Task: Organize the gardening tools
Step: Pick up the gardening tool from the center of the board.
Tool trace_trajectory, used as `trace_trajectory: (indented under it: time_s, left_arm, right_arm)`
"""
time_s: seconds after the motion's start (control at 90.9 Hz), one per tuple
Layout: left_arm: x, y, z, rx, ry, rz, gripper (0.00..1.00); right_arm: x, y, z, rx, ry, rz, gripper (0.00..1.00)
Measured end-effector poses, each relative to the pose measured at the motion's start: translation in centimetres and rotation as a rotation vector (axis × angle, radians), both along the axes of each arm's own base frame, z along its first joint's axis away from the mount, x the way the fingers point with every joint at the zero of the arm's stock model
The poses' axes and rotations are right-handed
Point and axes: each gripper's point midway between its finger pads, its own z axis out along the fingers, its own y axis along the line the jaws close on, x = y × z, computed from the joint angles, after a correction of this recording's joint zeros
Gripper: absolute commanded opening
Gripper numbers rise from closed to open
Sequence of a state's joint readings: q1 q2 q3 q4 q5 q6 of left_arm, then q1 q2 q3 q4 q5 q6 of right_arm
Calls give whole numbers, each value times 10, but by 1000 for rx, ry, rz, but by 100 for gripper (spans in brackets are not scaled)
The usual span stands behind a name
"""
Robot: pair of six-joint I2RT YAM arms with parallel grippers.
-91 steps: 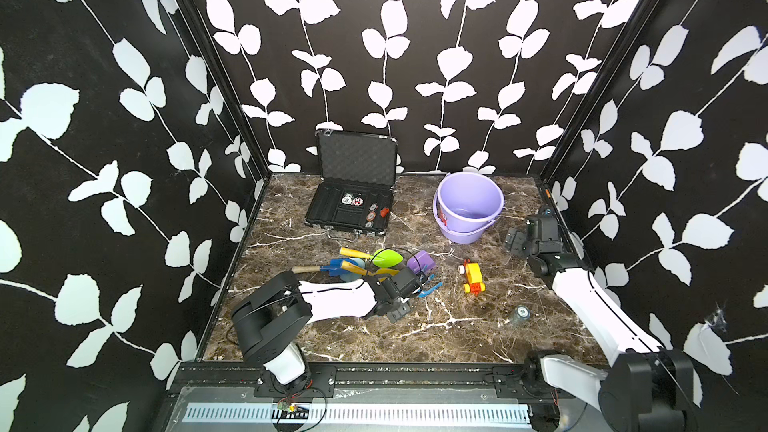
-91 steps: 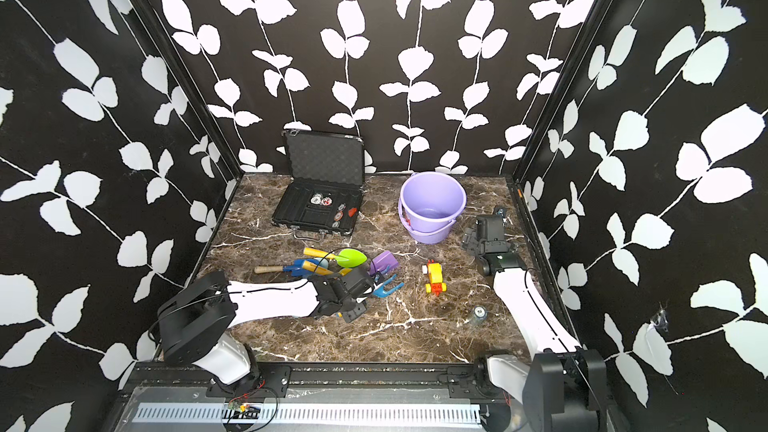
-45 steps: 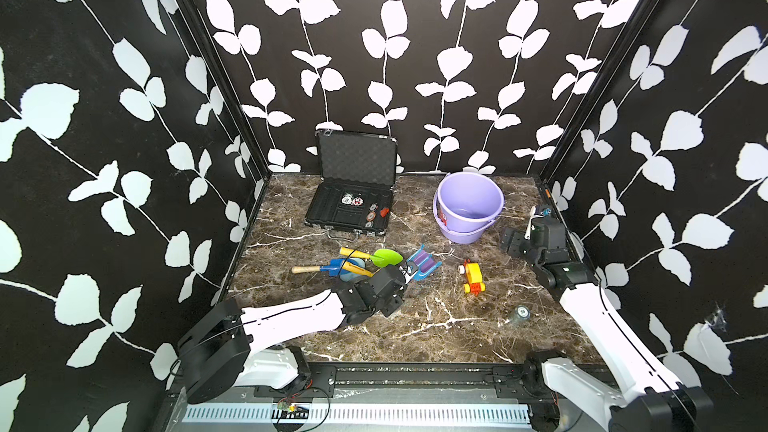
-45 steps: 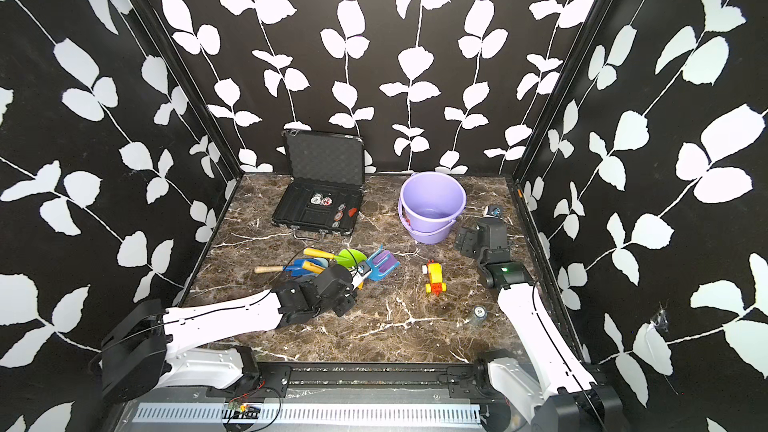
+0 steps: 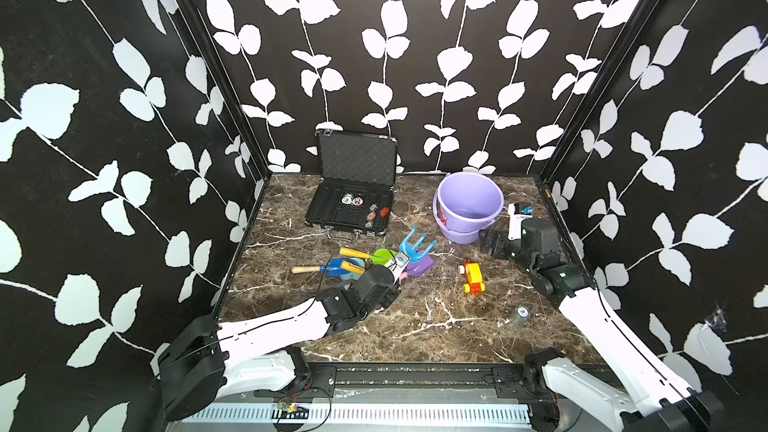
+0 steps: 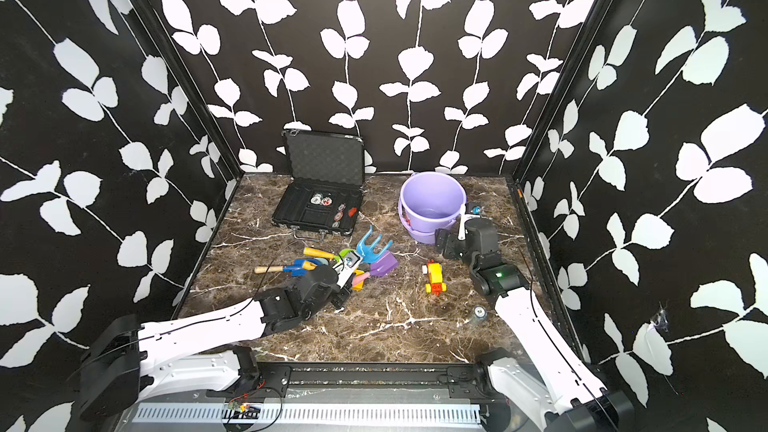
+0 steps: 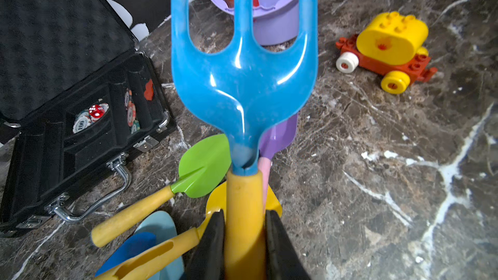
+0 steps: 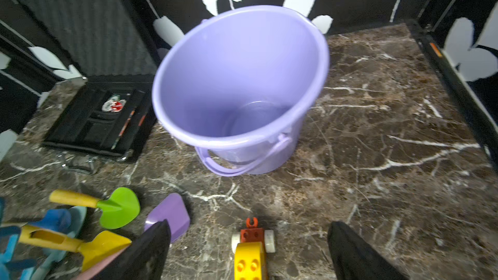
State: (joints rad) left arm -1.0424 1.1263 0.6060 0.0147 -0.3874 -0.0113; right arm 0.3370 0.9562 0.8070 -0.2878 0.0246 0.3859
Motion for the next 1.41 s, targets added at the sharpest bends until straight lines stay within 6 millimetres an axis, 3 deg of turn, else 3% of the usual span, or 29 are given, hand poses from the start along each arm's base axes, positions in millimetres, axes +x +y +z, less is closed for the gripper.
trace_trajectory:
  time_s: [0.341, 0.462, 0.726, 0.825, 1.133, 1.408]
  left_arm:
    - [13, -12, 24, -158, -45, 13, 0]
    - [18, -18, 25, -200, -35, 6, 0]
    - [22, -28, 28, -277, -10, -21, 0]
    - [21, -32, 26, -283, 3, -38, 0]
    - [21, -38, 22, -300, 23, -54, 0]
    - [22, -41, 23, -327, 34, -58, 0]
  right_arm:
    - [-23, 97, 29, 145, -96, 340, 86]
    - [-25, 121, 34, 216, -114, 425, 83]
    - [-15, 142, 31, 303, -101, 474, 76]
    - [-11, 148, 27, 320, -90, 483, 67]
    - [-7, 160, 27, 372, -84, 516, 55]
    - [-5, 164, 29, 387, -92, 529, 5]
